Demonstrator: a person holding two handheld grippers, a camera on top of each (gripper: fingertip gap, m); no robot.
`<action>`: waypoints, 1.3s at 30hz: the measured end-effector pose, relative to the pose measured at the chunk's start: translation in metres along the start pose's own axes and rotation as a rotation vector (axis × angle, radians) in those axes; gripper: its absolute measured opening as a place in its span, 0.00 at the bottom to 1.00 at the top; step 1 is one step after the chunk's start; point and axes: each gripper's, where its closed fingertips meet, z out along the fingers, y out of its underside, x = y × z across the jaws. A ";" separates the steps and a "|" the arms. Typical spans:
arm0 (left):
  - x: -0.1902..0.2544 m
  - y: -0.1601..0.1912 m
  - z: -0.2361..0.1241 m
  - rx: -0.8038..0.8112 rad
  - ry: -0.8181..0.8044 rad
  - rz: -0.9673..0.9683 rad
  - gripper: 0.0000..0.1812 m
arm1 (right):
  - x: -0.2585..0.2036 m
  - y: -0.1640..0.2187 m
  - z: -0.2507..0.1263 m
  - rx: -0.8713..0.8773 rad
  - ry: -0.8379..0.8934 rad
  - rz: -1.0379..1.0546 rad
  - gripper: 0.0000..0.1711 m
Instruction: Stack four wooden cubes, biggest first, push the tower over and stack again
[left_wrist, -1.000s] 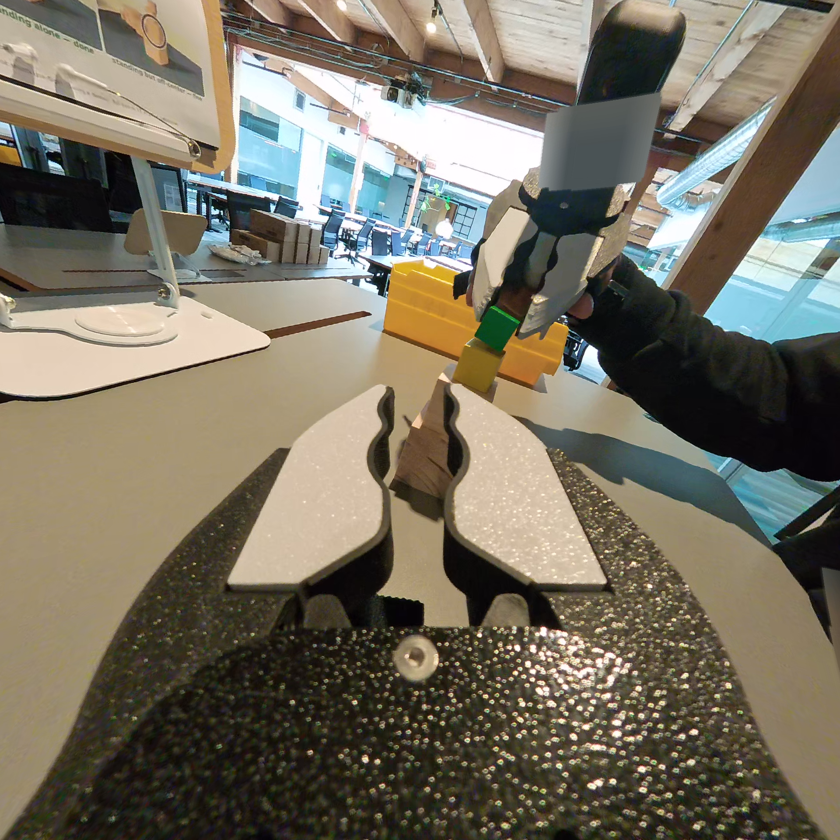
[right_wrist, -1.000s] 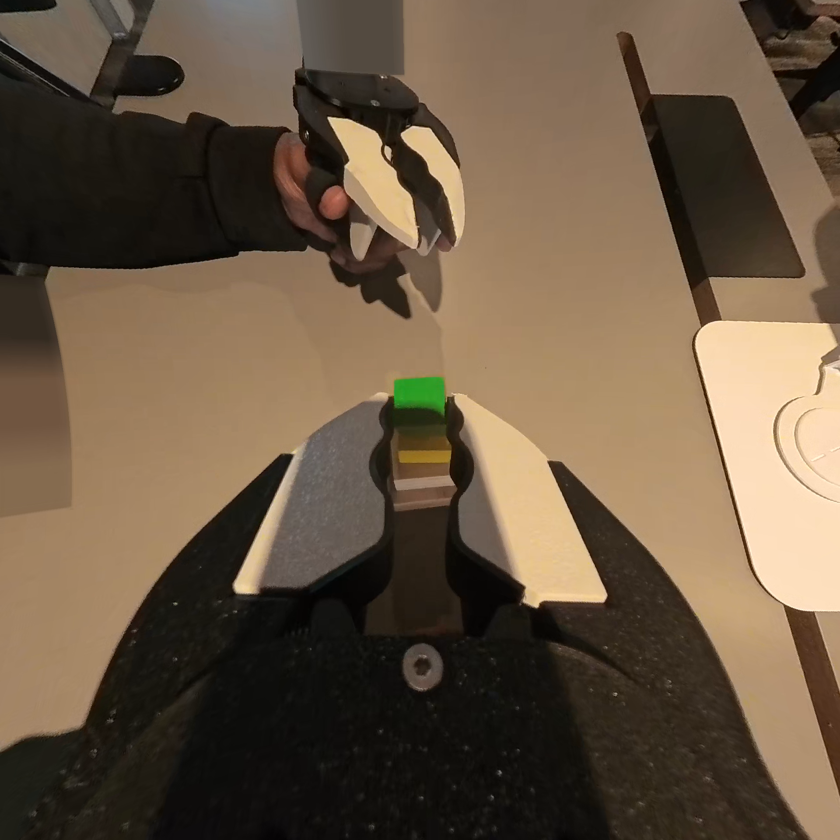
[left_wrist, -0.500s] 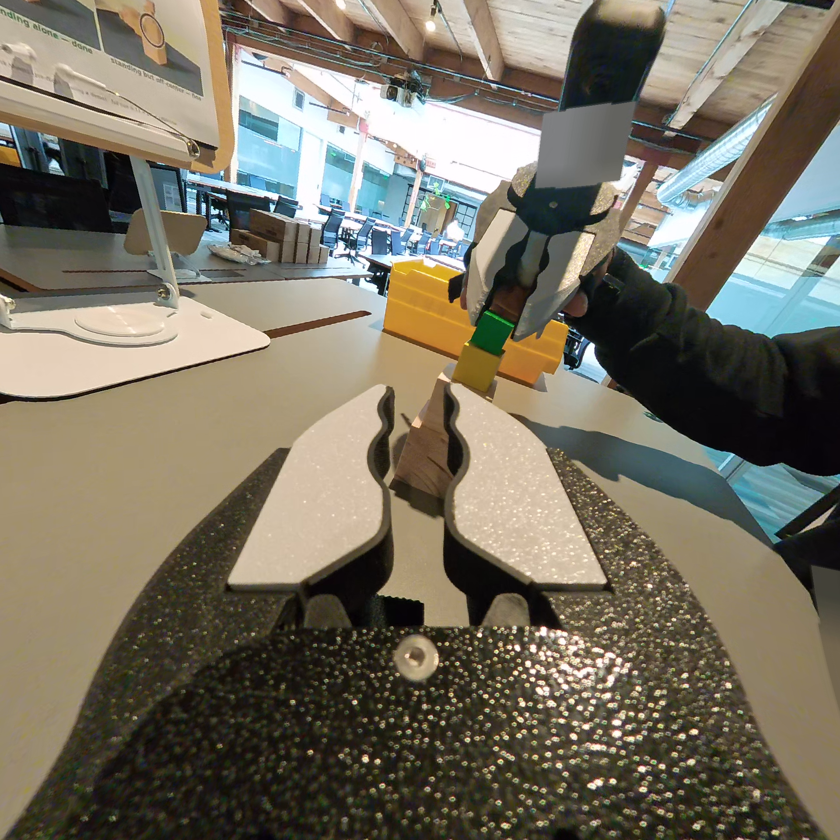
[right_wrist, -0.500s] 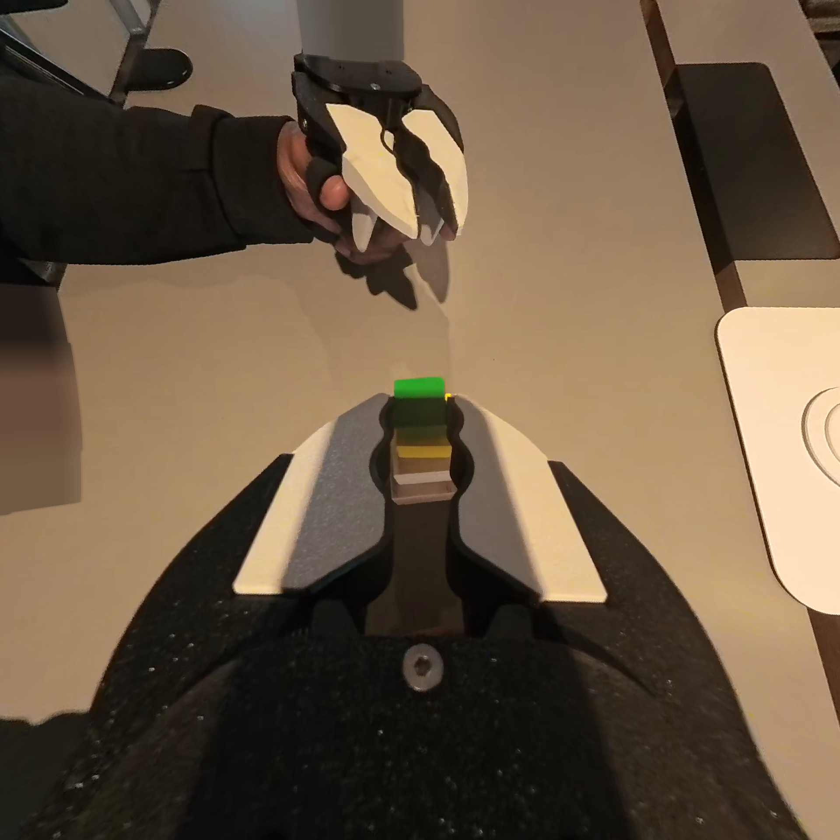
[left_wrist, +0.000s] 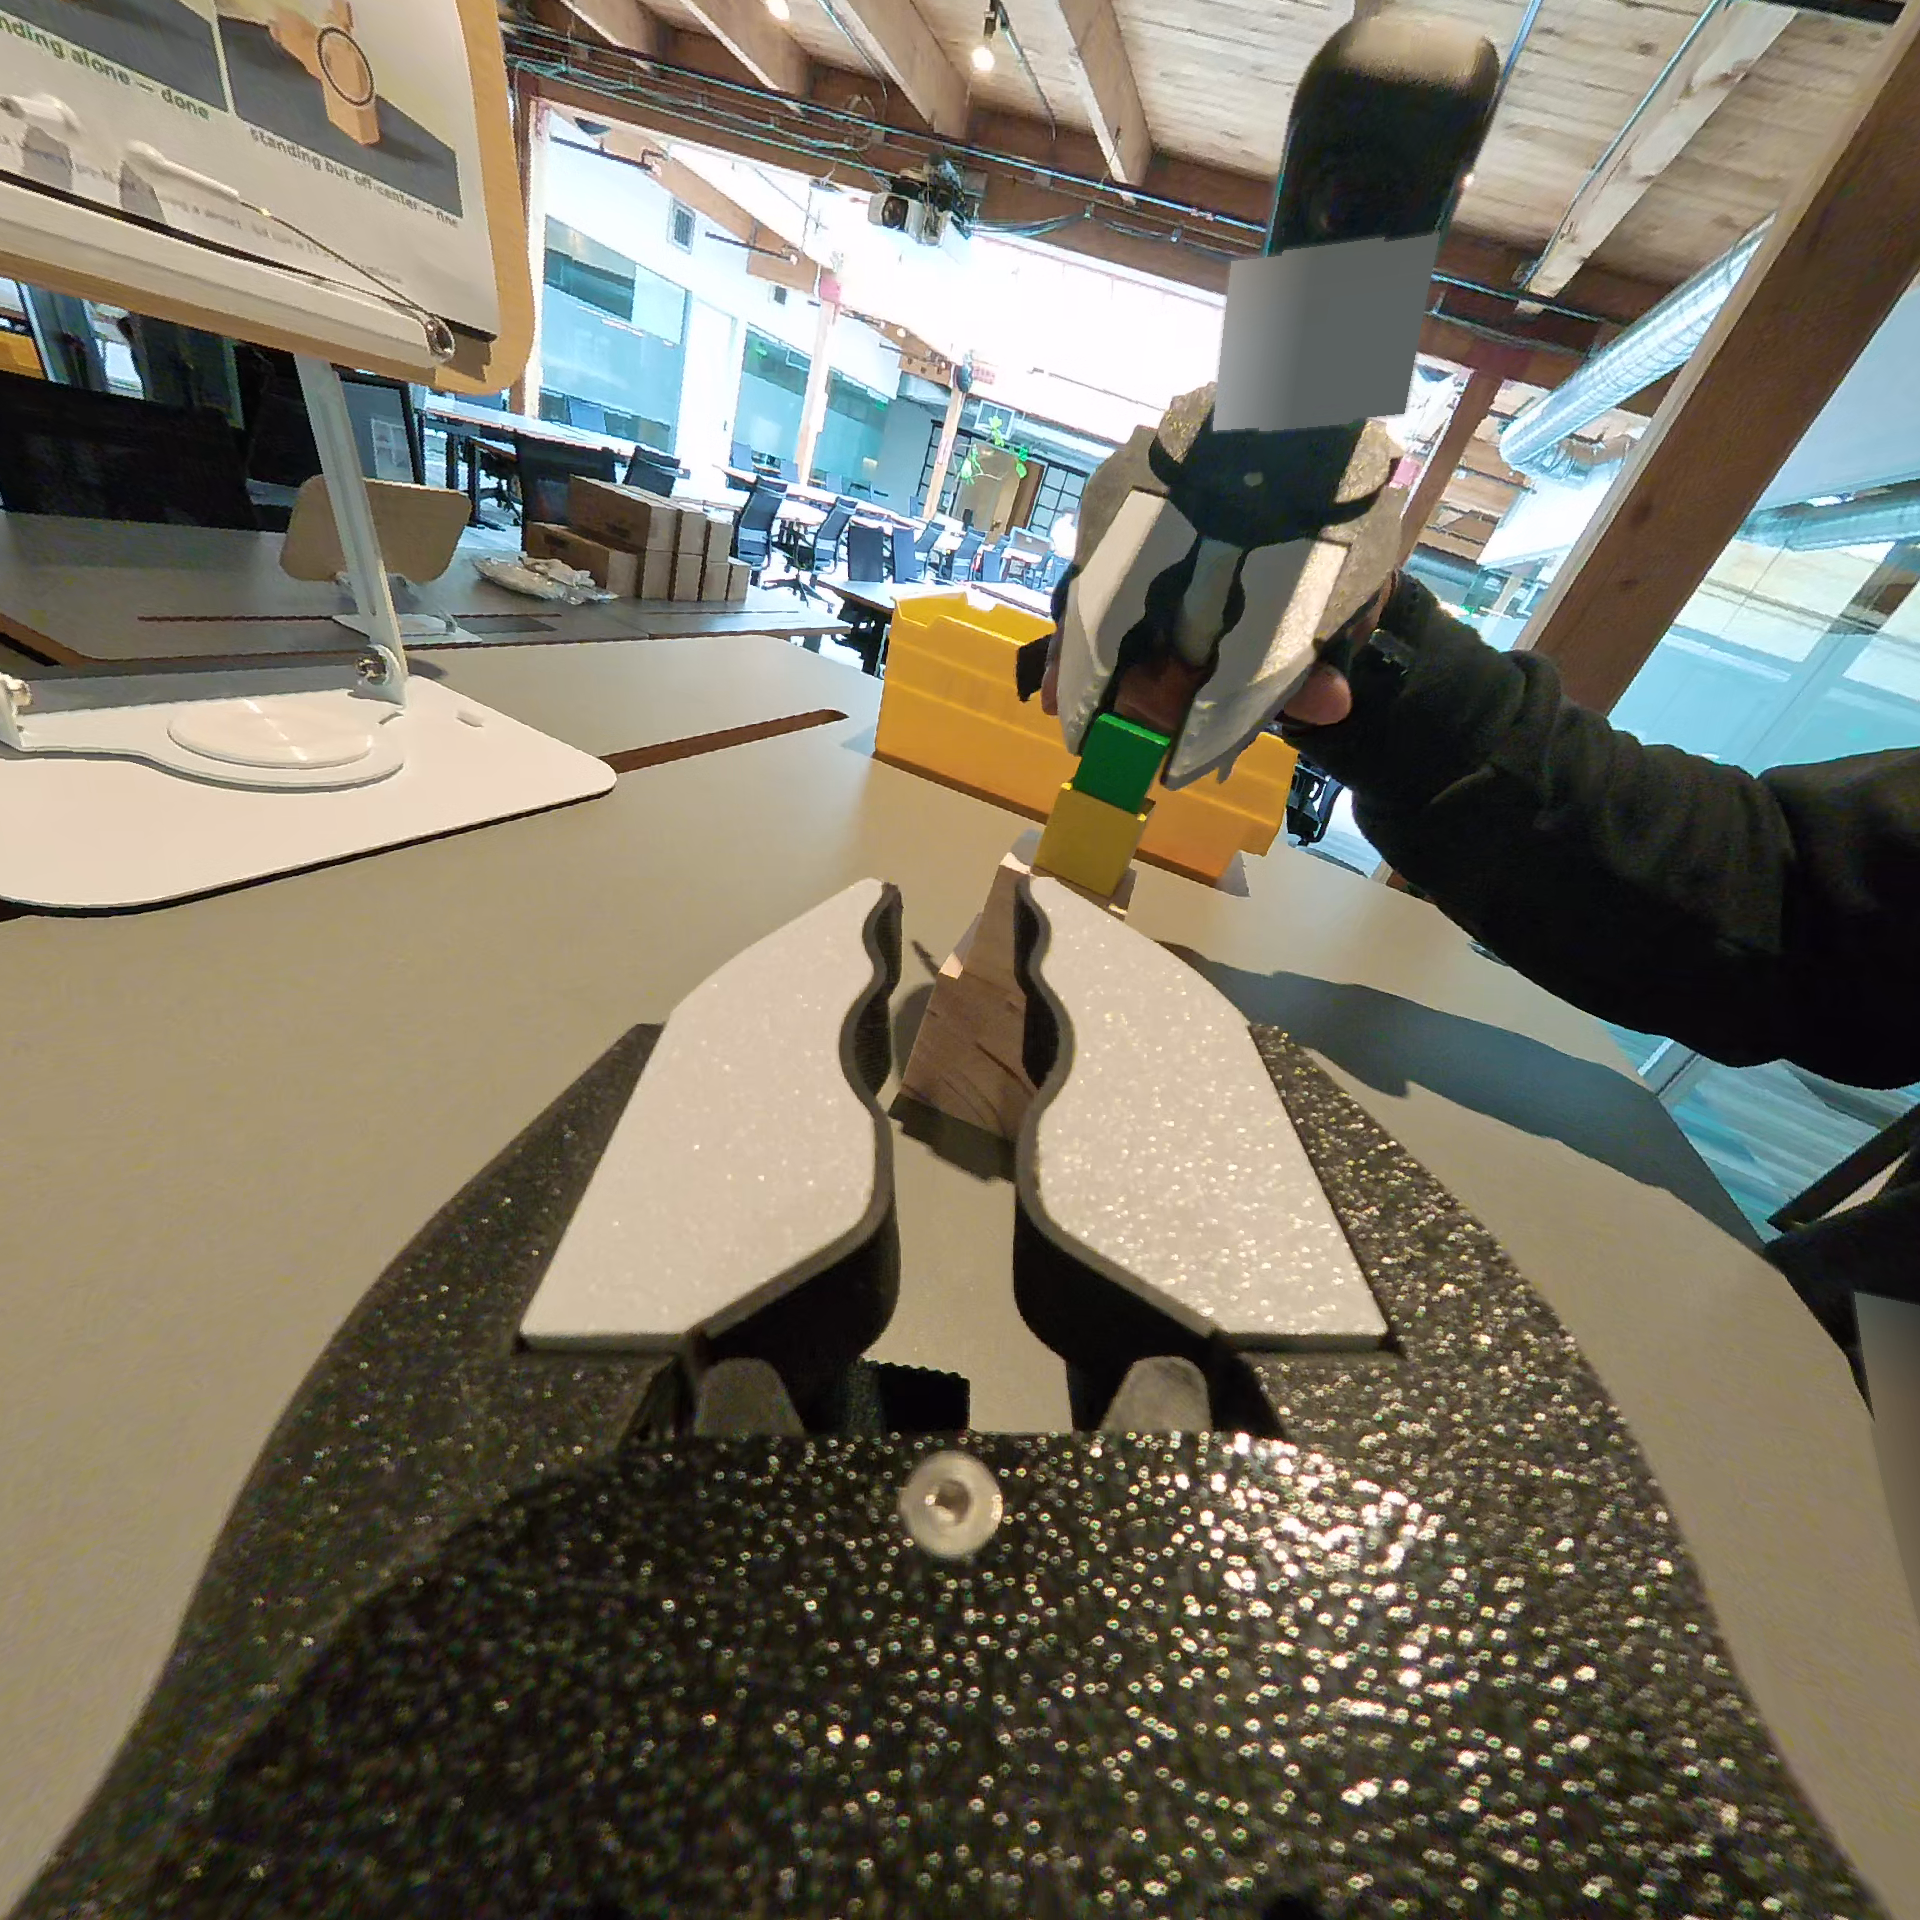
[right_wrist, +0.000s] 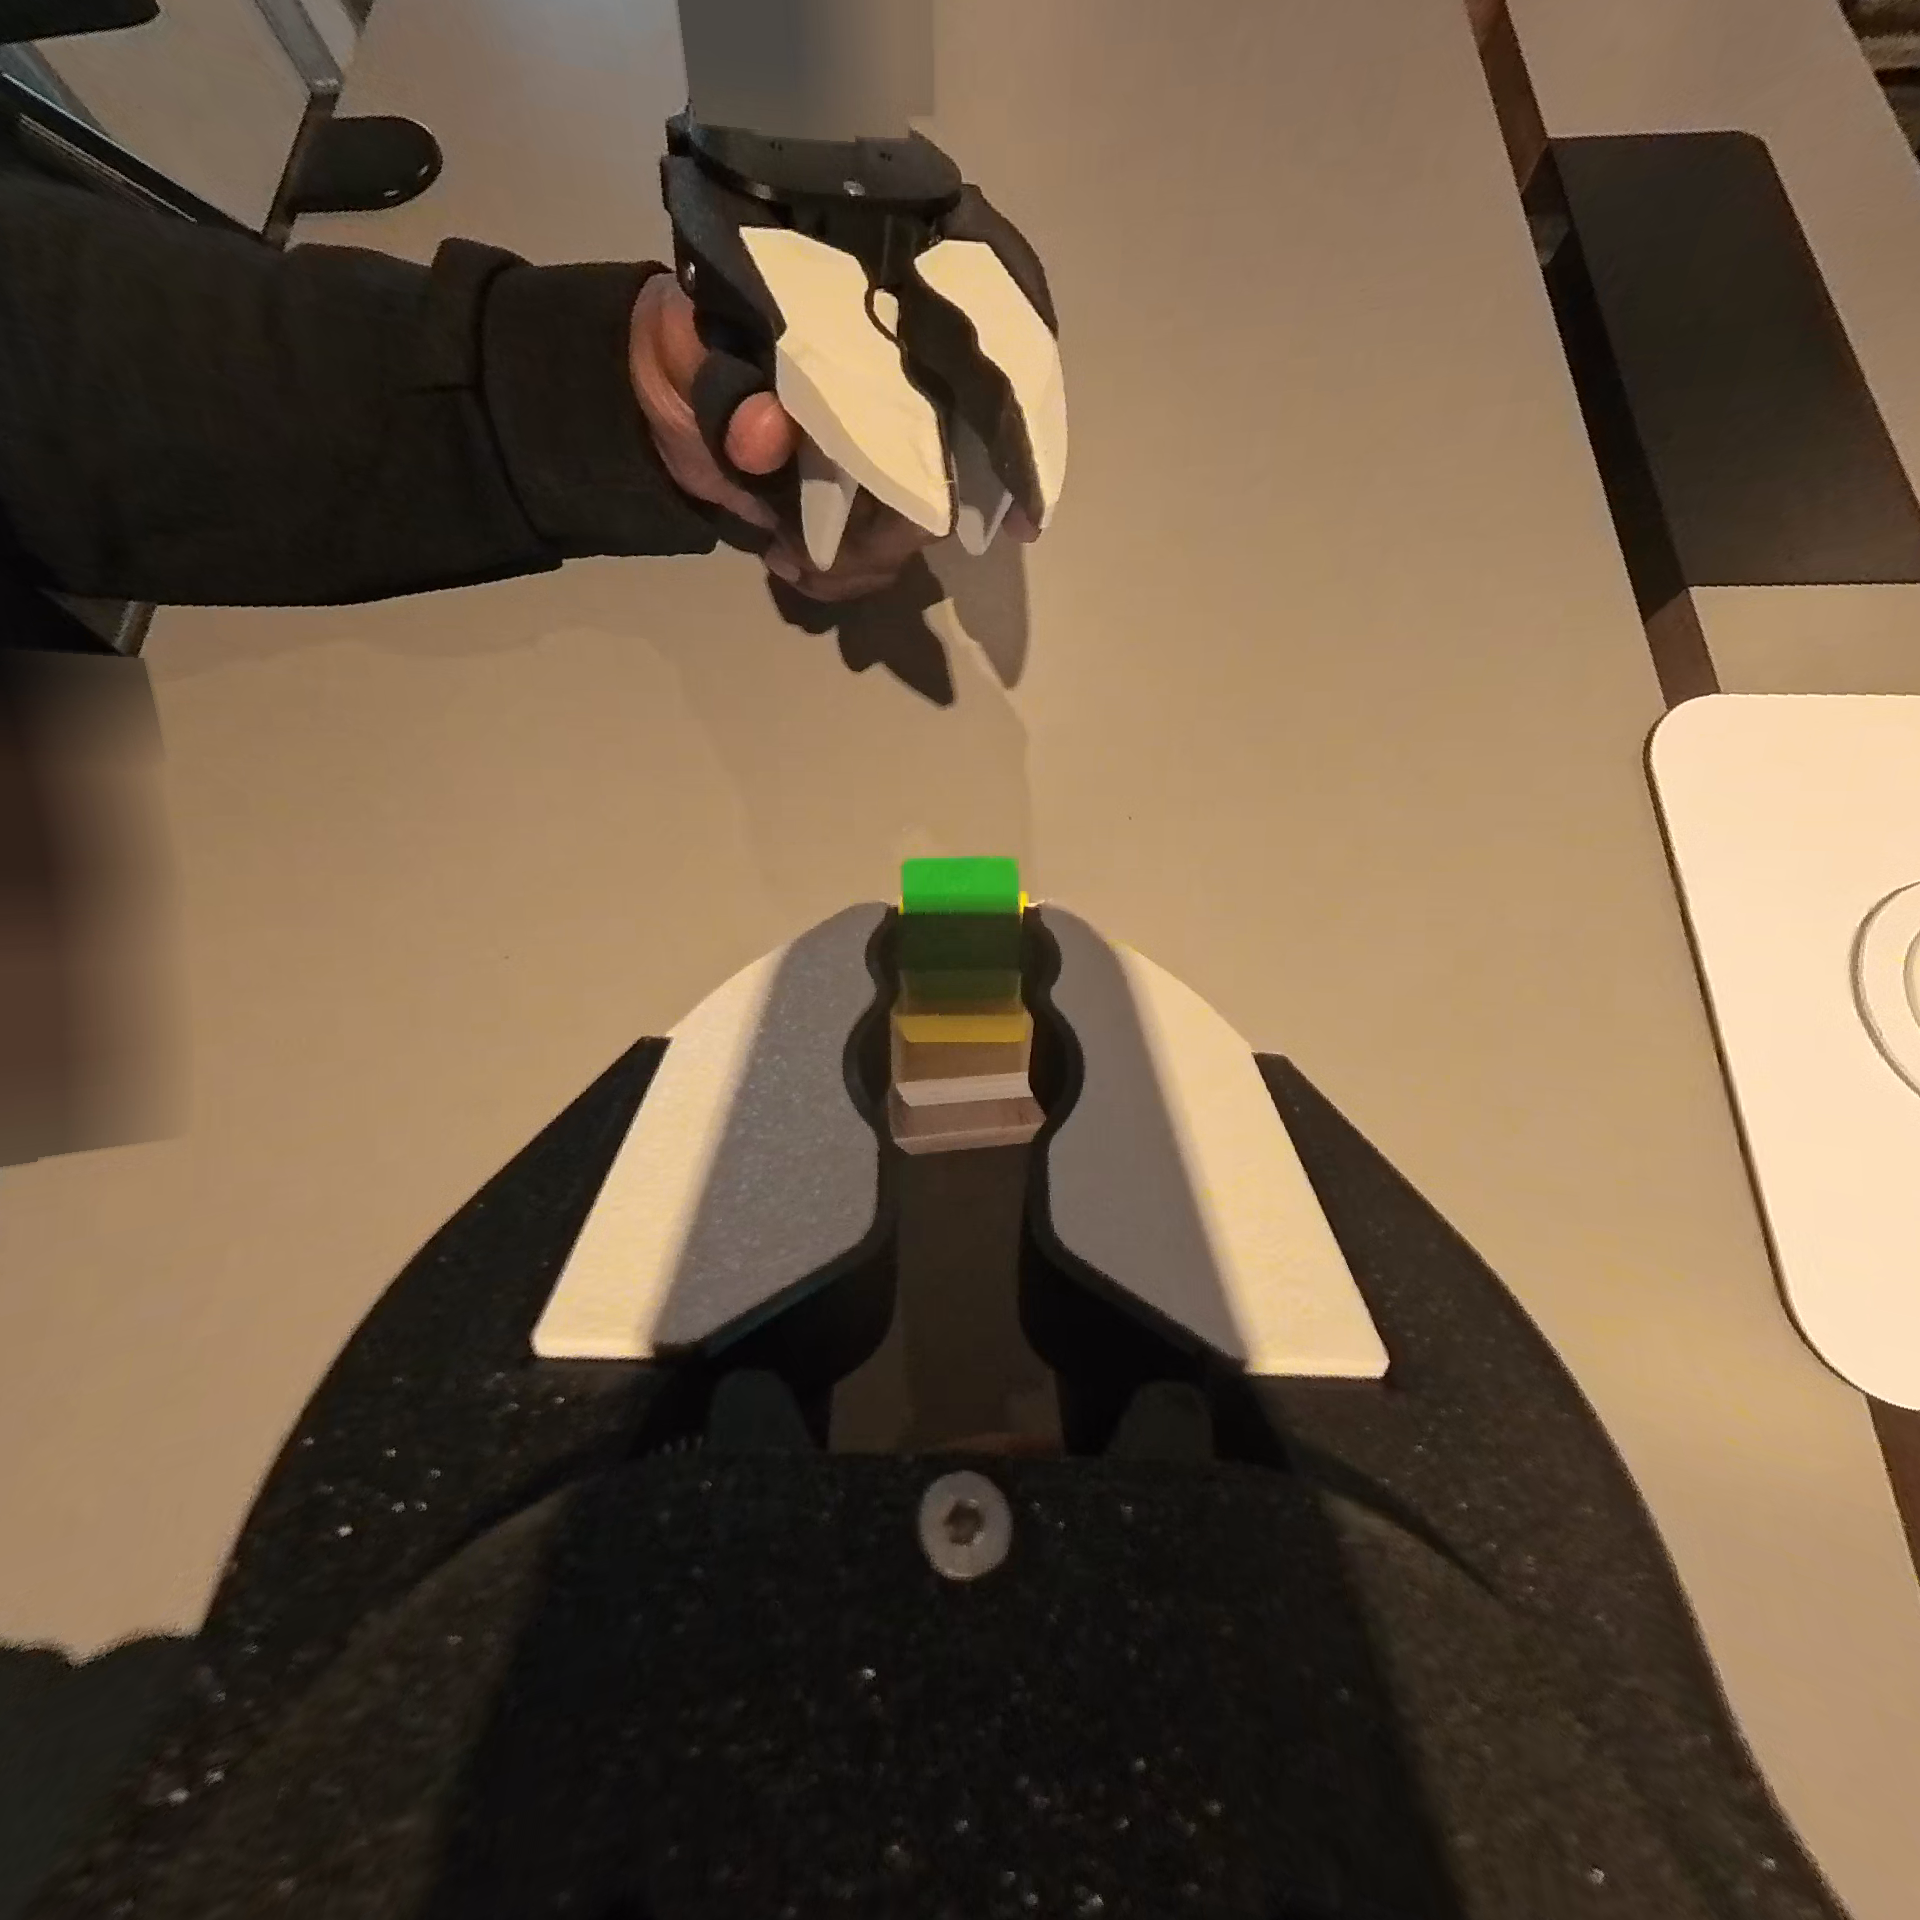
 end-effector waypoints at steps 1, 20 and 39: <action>0.000 0.000 0.000 0.000 0.000 0.000 0.11 | -0.001 0.000 0.000 0.002 -0.002 -0.003 0.13; -0.002 -0.001 0.003 0.002 -0.052 0.082 0.10 | 0.032 0.055 -0.051 0.717 0.453 0.211 0.09; -0.019 0.009 0.034 -0.087 -0.286 0.349 0.15 | 0.055 0.059 -0.062 0.794 0.527 0.324 0.02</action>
